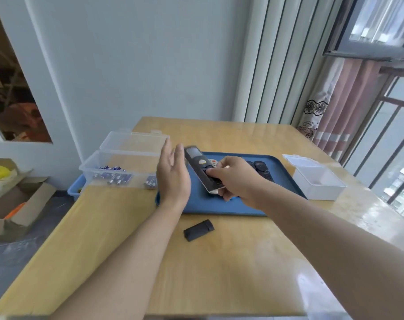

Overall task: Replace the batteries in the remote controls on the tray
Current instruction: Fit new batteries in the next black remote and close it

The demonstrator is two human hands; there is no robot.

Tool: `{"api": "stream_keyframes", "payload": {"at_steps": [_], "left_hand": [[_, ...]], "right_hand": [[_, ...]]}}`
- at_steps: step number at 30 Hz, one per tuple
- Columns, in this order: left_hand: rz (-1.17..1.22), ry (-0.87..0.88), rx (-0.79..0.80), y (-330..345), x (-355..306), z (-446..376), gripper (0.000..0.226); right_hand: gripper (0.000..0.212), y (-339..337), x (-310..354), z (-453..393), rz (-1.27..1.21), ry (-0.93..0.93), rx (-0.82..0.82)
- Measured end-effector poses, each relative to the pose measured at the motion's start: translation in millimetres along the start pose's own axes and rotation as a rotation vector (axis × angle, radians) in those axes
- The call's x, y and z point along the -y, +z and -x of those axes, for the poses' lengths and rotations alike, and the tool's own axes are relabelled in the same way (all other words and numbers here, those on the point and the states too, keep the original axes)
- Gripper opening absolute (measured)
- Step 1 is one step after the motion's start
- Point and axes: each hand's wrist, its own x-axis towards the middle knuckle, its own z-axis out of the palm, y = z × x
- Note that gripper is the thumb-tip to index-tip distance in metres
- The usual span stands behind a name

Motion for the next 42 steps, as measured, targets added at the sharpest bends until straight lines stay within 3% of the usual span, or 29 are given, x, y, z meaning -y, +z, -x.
{"api": "stream_keyframes", "payload": {"at_steps": [6, 10, 13, 16, 19, 26, 29, 33, 37, 42], "left_hand": [[-0.216, 0.236, -0.093, -54, 9, -23, 0.035], [-0.557, 0.395, -0.068, -91, 17, -42, 0.032], [-0.831, 0.395, -0.022, -113, 26, -49, 0.032], [-0.975, 0.279, 0.005, -123, 39, -51, 0.035], [-0.980, 0.254, -0.010, -120, 40, -52, 0.030], [-1.001, 0.208, -0.061, -119, 38, -51, 0.034], [-0.983, 0.192, -0.100, -120, 38, -50, 0.039], [-0.915, 0.184, -0.159, -117, 28, -41, 0.046], [-0.872, 0.215, -0.165, -118, 27, -38, 0.051], [-0.852, 0.226, -0.176, -119, 31, -40, 0.056]], "right_hand": [[0.011, 20, -1, 6, 0.327, -0.032, -0.057], [0.018, 33, -2, 1, 0.513, -0.051, -0.076], [0.011, 39, -3, -1, 0.660, 0.020, -0.052], [0.026, 45, -3, 2, 0.829, 0.085, -0.021], [0.036, 49, -4, 2, 0.901, 0.083, -0.041], [0.017, 43, 6, -2, 1.132, 0.013, -0.039], [0.012, 46, 26, -12, 1.149, -0.181, -0.162], [0.022, 64, 63, -31, 1.005, -0.531, -0.248], [0.021, 85, 85, -55, 1.126, -0.808, -0.045], [0.023, 112, 88, -78, 1.334, -0.693, 0.163]]}}
